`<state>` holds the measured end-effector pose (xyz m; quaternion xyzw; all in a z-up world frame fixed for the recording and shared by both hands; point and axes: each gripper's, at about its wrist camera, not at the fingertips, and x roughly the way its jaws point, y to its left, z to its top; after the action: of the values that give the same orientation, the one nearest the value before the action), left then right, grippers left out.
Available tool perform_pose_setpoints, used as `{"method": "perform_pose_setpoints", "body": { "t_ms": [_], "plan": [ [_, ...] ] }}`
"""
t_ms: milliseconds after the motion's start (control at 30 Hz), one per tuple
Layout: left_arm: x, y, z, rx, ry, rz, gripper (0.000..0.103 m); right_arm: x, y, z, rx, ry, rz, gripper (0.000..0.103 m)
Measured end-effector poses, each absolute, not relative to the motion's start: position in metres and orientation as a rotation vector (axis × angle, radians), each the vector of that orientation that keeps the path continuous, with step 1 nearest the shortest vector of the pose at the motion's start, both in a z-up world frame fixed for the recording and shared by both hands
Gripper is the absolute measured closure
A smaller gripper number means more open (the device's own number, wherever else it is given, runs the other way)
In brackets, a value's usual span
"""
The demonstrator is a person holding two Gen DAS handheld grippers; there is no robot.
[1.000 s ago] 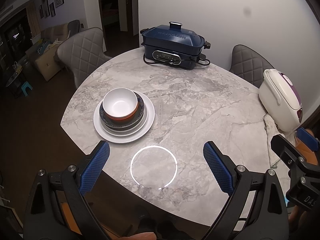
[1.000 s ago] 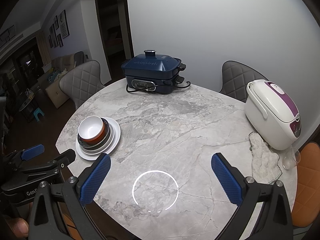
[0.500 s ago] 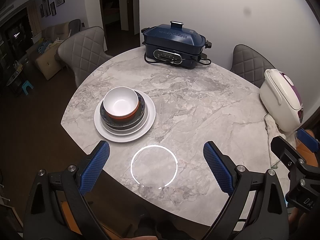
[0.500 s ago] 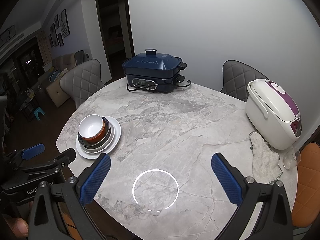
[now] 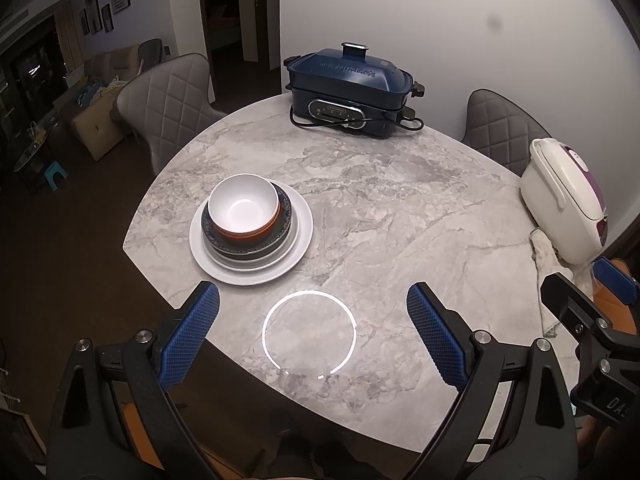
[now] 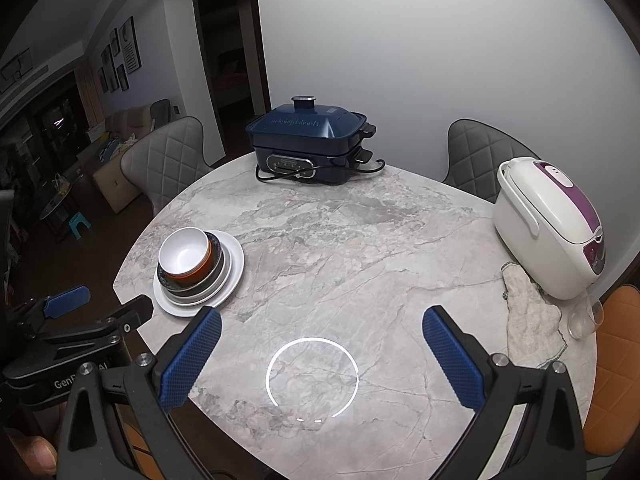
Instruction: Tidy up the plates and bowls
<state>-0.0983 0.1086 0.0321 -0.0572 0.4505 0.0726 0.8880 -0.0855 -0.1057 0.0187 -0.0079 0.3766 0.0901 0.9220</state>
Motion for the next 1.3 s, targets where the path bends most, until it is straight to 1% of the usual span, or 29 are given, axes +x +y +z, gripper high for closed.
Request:
{"method": "perform_pose_setpoints", "body": {
  "t_ms": [367,433,633,1300],
  "plan": [
    [-0.1041,0.1057,0.0322,-0.137,0.930,0.165,0.007,-0.0856,-0.1052,0.0183,-0.016,0.776,0.186,0.000],
    [-0.1029,0.1072,0.0333,-0.140,0.929,0.171,0.004,-0.0871,-0.1036,0.0175,-0.017,0.777,0.188,0.000],
    [-0.1038,0.1089,0.0358,-0.141,0.922,0.190,0.003,-0.0913,-0.0995,0.0144,-0.021,0.779,0.193,0.000],
    [-0.1001,0.1073,0.0372,-0.125,0.905,0.198,0.002,-0.0896,-0.0990,0.0095,-0.022,0.787,0.197,0.000]
  ]
}}
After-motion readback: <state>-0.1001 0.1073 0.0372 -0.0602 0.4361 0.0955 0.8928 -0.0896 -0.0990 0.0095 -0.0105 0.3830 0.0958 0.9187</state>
